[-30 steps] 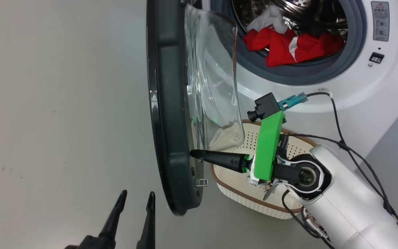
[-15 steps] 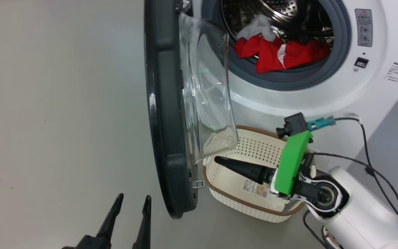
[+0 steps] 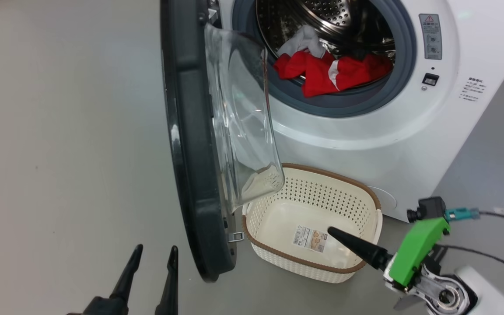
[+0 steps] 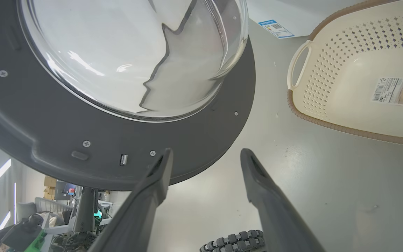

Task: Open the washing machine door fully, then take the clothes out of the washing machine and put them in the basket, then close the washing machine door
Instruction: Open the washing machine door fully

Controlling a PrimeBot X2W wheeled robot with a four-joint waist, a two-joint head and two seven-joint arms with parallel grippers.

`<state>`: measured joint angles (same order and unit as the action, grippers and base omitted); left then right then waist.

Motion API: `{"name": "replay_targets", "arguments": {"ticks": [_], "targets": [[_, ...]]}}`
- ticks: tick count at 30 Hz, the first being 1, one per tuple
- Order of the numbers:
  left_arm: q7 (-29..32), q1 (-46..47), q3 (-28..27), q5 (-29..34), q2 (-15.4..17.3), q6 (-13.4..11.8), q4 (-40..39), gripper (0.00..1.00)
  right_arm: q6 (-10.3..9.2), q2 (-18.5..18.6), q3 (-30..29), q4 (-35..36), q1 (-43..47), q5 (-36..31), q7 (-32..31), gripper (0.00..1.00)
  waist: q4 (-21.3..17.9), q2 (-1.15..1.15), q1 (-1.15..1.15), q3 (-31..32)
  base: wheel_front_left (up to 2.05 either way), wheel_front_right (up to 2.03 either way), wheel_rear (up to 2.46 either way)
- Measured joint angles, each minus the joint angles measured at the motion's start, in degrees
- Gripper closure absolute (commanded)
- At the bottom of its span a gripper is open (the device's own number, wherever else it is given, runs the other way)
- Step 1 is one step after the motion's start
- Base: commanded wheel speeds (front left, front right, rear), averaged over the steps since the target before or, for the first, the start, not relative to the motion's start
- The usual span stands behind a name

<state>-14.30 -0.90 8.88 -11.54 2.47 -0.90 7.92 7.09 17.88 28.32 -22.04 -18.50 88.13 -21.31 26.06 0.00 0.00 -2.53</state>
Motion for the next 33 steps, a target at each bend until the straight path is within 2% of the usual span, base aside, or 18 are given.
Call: {"name": "replay_targets", "arguments": {"ticks": [9,14,22,26,28,30,31,32,33], "targets": [[0.00,-0.38,-1.69,0.09,-0.01,0.43,0.27,0.00,0.00,1.74,0.25,-1.13,5.86,-3.04,8.67,0.00,-1.85,0.00,0.00,0.78,0.00,0.00,0.00],[0.00,-0.59,-2.14,0.10,-0.01,0.46,0.30,0.00,0.00,2.70,1.24,-1.03,6.63,-6.78,16.75,0.00,-2.52,0.00,0.00,1.15,0.00,0.00,0.00],[0.00,-1.56,-2.48,0.48,-0.01,0.92,0.86,0.00,0.02,4.71,6.09,-3.41,6.64,-12.74,31.33,0.00,-2.65,0.00,0.00,1.76,0.00,0.00,0.00],[0.00,-1.56,-2.61,0.48,-0.01,0.92,0.94,0.00,0.02,5.55,7.89,-5.27,6.59,-16.37,35.01,0.00,-2.57,0.00,0.00,1.91,0.00,0.00,0.00],[0.00,-1.57,-2.72,0.48,-0.01,0.92,0.98,0.00,0.02,5.56,7.32,-5.93,6.59,-19.33,35.51,0.00,-2.59,0.00,0.00,1.91,0.00,0.00,0.00],[0.00,-1.57,-2.85,0.48,0.00,0.92,0.97,0.00,0.02,5.24,4.12,-5.77,6.59,-24.90,35.51,0.00,-2.69,0.00,0.00,1.80,0.00,0.00,0.00],[0.00,-1.57,-2.85,0.48,0.00,0.92,0.97,0.00,0.02,5.24,4.12,-5.77,6.59,-24.90,35.51,0.00,-2.69,0.00,0.00,1.80,0.00,0.00,0.00],[0.00,-1.57,-2.88,0.48,-0.01,0.92,0.98,0.00,0.02,4.39,0.18,-4.81,6.60,-29.45,35.53,0.00,-2.74,0.00,0.00,1.67,0.00,0.00,0.00],[0.00,-1.57,-2.89,0.48,-0.01,0.92,0.99,0.00,0.02,3.93,-1.10,-4.39,6.73,-32.23,35.53,0.00,-2.75,0.00,0.00,1.61,0.00,0.00,0.00]]}}
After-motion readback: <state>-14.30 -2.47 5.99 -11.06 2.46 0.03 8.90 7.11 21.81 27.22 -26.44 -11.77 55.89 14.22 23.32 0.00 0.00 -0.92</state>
